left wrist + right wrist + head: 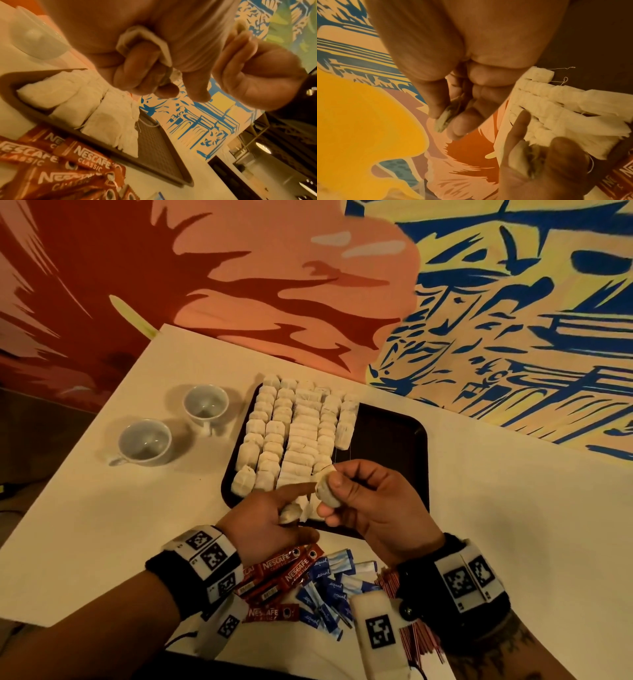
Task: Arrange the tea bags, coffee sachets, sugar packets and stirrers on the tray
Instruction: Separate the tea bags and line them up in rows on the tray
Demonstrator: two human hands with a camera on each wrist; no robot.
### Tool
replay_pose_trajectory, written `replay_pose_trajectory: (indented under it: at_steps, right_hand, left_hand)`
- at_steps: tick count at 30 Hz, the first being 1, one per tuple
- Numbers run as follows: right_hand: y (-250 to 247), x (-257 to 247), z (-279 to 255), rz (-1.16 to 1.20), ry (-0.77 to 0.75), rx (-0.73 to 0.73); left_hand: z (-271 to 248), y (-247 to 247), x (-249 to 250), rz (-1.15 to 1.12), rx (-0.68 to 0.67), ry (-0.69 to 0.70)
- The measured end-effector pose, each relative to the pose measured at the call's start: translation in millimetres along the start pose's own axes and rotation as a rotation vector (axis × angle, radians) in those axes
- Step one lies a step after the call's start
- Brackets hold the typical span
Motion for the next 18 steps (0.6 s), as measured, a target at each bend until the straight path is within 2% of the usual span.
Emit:
replay_pose_trajectory:
  at_steps: [3, 5, 7, 10, 12, 14, 18]
  right_hand:
    - [-2.7, -0.6, 1.7, -0.008, -0.012, -0.008]
    - [-10.0, -1.4, 5.6, -0.034, -0.053, 0.042]
    - [-21.5, -1.3, 10.6, -0.093, -0.112, 0.124]
    - [-38.9, 1.4, 14.8, -0.102, -0.141, 0.233]
    - [-46.9, 6.0, 15.6, -0.091, -0.130, 0.268]
    - [-51.8, 13.2, 15.8, -0.116, -0.119, 0.276]
    - [-53.4, 32.0, 17.9, -0.249, -0.106, 0.270]
  left_hand:
    - [5.2, 17.6, -1.4, 0.101, 0.003, 0.020]
    - [9.1, 18.6, -0.4, 0.074, 0.064, -0.005]
    - [14.9, 9.3, -8.7, 0.082, 0.151, -0.103]
    - [22.4, -9.5, -38.4, 0.269, 0.220, -0.286]
    - [23.3, -14.5, -55.2, 0.371, 0.193, -0.354]
    - [21.8, -10.5, -60.1, 0.412, 0.149, -0.342]
    - [21.9, 9.0, -42.3, 0.325, 0.108, -0.300]
Point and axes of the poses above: each hand's wrist, its own z-axis towards the middle knuckle, its own y-axis out of the palm, x = y × z, the point moved 4 cm from there along z, towards the middle knuckle, and after that the axes turned 11 degrees about x, right-handed, at the moved point
